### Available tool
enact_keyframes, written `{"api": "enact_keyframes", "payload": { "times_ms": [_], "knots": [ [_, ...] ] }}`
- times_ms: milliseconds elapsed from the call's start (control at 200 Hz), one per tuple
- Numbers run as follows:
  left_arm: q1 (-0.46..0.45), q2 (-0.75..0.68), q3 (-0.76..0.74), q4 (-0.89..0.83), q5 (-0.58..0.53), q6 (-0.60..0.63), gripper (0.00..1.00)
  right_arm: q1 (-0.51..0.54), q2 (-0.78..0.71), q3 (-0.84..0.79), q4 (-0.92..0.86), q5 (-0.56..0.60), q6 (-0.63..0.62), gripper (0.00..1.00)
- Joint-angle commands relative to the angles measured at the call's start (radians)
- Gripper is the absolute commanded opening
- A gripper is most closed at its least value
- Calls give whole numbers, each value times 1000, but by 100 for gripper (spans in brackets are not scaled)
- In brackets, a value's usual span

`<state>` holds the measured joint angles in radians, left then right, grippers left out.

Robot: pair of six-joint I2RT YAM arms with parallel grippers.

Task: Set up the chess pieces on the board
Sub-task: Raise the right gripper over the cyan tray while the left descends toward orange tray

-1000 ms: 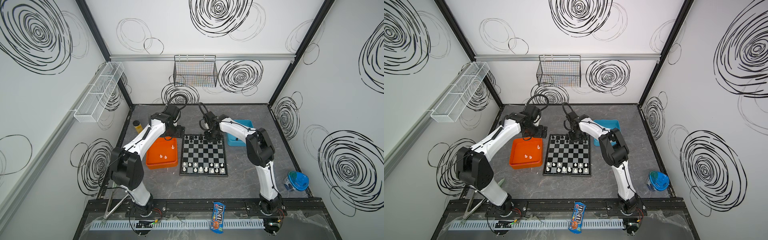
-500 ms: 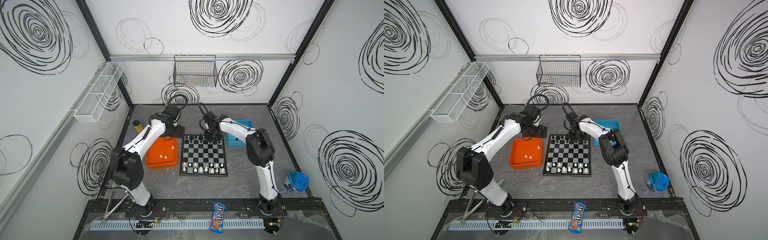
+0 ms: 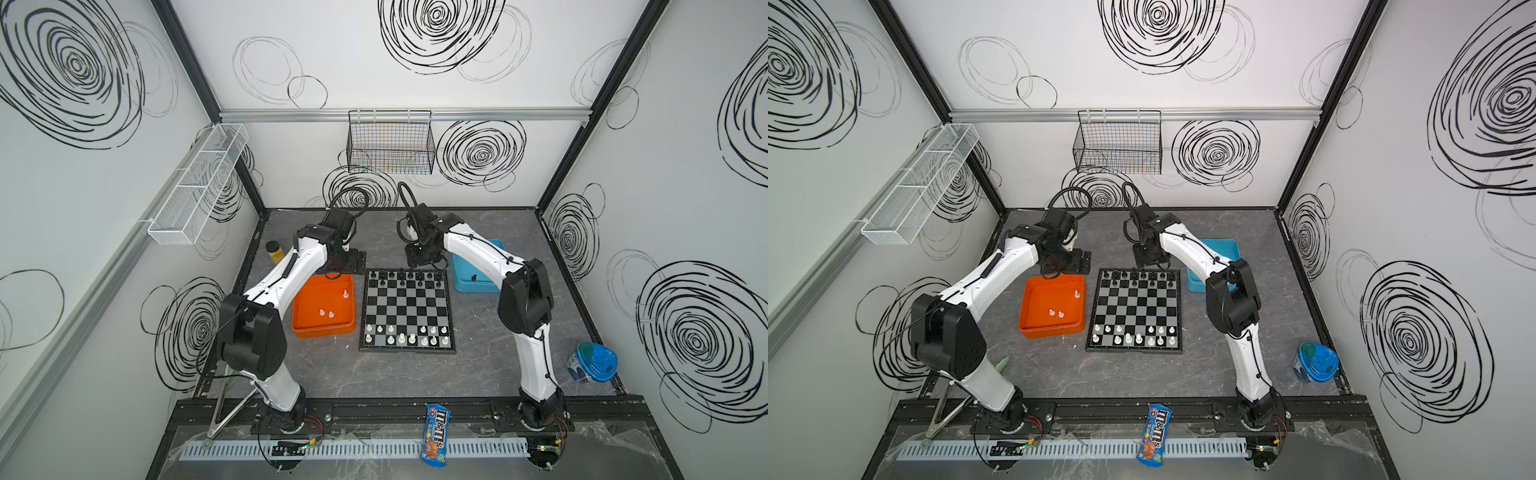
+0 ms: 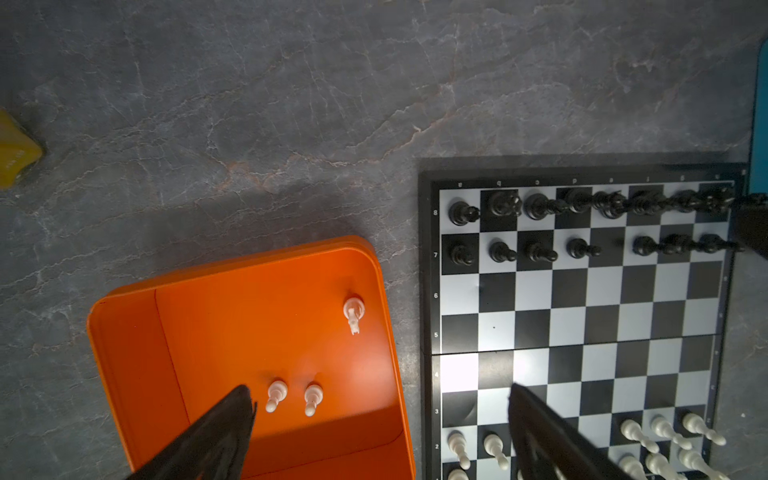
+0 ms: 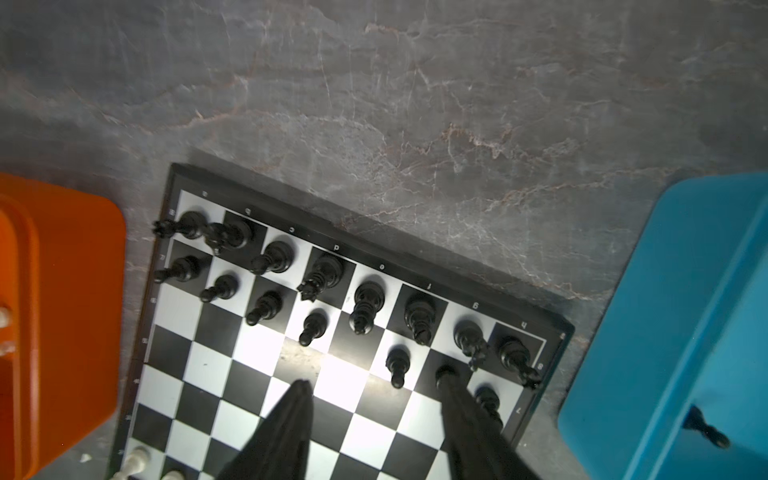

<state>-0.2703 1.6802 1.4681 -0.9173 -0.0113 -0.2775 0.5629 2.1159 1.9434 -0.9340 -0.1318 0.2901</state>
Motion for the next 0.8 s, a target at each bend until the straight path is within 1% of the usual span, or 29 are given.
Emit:
{"api": "enact_keyframes", "payload": {
  "times_ms": [0,50,115,275,415,640,795],
  "knots": [
    [23,-30,-20,10,-1,-6,98,-32,-66,28,-45,0,2,80],
    [30,-34,-40,11,-2,-7,98,-51,-75,28,-45,0,0,91],
    [39,-42,-71,20,-5,-10,97,-80,-89,17,-39,-4,-3,100],
    [48,-40,-137,51,-18,-15,96,-160,-136,-36,-6,-28,-7,100],
    [50,-29,-196,101,-49,-18,93,-211,-168,-81,9,-25,-21,100],
    [56,-8,-227,131,-63,-29,87,-256,-215,-183,45,-31,-31,100],
    [56,8,-234,147,-62,-31,82,-266,-229,-245,77,-41,-30,100]
  ]
}}
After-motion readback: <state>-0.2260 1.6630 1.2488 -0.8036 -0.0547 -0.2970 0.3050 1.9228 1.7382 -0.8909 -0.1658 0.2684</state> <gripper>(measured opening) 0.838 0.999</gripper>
